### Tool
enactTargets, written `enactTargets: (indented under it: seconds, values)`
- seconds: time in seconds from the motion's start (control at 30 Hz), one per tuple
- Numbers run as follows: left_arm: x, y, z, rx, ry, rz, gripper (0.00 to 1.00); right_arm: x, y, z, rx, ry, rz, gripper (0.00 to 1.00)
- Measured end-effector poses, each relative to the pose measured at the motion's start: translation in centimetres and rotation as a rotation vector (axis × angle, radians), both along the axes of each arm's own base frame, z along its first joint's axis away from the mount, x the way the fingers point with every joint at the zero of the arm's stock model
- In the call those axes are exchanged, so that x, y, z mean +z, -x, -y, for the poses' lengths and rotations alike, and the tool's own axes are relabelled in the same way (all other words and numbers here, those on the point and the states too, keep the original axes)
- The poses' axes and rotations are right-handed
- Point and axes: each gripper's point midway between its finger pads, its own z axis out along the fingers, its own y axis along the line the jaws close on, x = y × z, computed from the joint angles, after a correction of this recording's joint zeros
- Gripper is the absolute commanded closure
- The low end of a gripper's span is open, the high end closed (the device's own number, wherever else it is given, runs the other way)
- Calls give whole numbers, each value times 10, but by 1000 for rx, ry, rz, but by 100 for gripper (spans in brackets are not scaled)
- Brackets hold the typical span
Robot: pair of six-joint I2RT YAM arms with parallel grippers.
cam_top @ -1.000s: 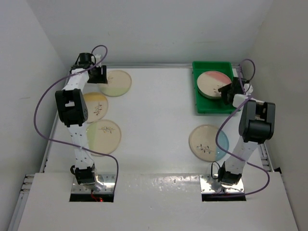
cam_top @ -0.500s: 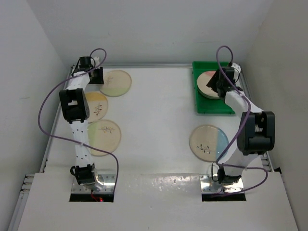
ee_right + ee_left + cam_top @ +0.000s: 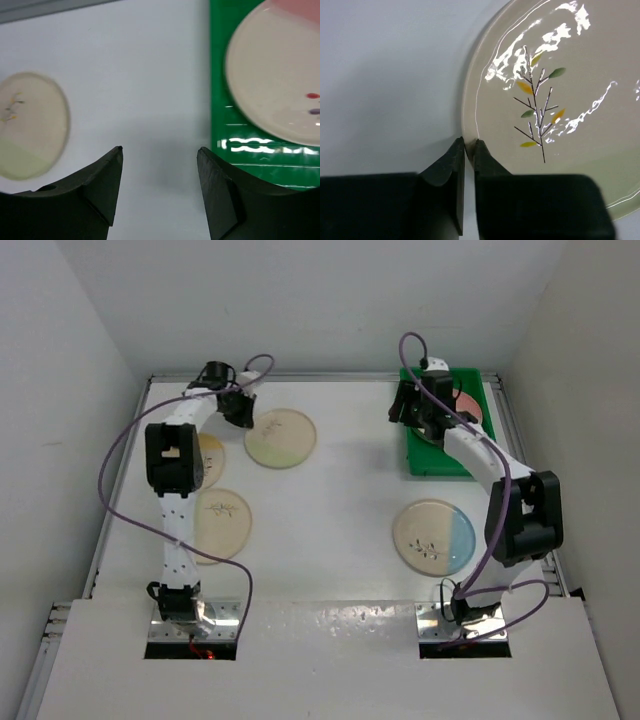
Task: Place the plates into the plastic bin on the countertop
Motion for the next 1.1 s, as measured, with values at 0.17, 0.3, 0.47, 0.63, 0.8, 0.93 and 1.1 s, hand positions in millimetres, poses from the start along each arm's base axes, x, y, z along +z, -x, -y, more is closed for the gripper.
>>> enactTargets:
  seconds: [0.17, 0.3, 0.47, 0.63, 0.8, 0.93, 1.1]
  values:
    - [-7, 45, 87, -244, -33, -80, 62, -13, 13, -33, 107, -12, -38, 39]
    - [-9, 74, 131, -357, -32, -129, 70, -24, 23, -43, 163, -26, -69, 37]
    - [-8, 80, 143, -366, -25, -146, 100, -33, 34, -66, 289, -90, -109, 34]
    - [-5, 82, 144, -371, -22, -145, 100, -61, 45, -91, 430, -163, -211, 33]
    - [7, 106, 147, -435, -21, -181, 100, -104, 63, -116, 569, -256, -361, 30]
    - [37, 118, 159, -488, -16, -143, 100, -134, 70, -131, 628, -320, -443, 30]
    - [69, 122, 173, -521, 1, -78, 100, -144, 68, -156, 696, -423, -450, 37]
